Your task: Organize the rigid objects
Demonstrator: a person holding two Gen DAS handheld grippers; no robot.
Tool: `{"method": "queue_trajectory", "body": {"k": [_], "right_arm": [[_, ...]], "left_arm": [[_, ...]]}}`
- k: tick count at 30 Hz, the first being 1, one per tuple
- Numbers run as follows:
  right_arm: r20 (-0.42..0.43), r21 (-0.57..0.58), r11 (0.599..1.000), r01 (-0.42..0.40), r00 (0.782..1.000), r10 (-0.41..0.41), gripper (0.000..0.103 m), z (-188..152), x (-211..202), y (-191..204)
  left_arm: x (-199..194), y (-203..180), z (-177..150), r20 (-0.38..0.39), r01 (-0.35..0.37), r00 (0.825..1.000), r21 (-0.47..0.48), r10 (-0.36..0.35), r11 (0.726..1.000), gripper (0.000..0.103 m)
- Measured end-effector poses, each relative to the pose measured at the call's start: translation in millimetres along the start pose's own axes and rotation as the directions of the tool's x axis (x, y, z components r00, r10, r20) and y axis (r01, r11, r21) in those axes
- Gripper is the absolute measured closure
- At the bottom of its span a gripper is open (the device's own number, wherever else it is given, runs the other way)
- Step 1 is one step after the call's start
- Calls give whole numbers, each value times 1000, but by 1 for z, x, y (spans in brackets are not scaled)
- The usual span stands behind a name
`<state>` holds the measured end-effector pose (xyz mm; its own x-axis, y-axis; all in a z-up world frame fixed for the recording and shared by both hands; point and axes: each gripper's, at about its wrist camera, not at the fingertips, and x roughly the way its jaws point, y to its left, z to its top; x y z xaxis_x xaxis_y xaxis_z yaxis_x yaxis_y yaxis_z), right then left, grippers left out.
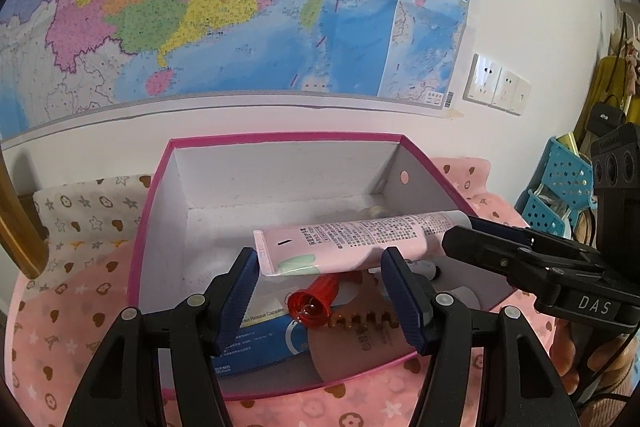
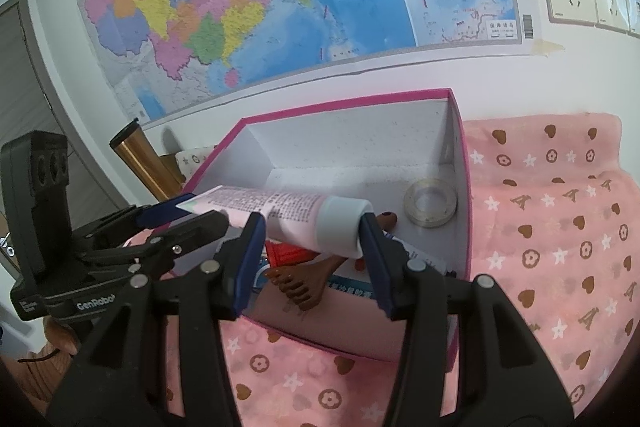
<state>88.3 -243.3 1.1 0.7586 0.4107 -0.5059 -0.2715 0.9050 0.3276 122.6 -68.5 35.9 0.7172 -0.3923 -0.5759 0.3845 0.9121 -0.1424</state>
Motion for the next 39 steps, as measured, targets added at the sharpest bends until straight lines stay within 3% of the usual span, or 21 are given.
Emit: {"method": "queue_trajectory", "body": {"k": [13,28,36,38,39], "right_arm": [[-31,11,1000,21,999,-21,51,4,15,-4],[-60,14,999,48,997,-47,51,1,34,-9],[-36,-21,998,60,997,-61,50,-10,14,1],[-15,-44,996,71,997,-72,46,-13,5,6],[7,-63,995,76,997,-75,39,-17,-3,10]], "left_arm": [[20,9,1,-38,-3,999,-22,2,1000,38],[40,19,-3,-75,-70,995,-17,69,997,38],[1,8,-16,15,-73,997,-4,73,997,13],[-11,6,-19,42,-86,995,-11,87,996,4],[-18,5,-22,50,-98,994,-14,98,995,2]]}}
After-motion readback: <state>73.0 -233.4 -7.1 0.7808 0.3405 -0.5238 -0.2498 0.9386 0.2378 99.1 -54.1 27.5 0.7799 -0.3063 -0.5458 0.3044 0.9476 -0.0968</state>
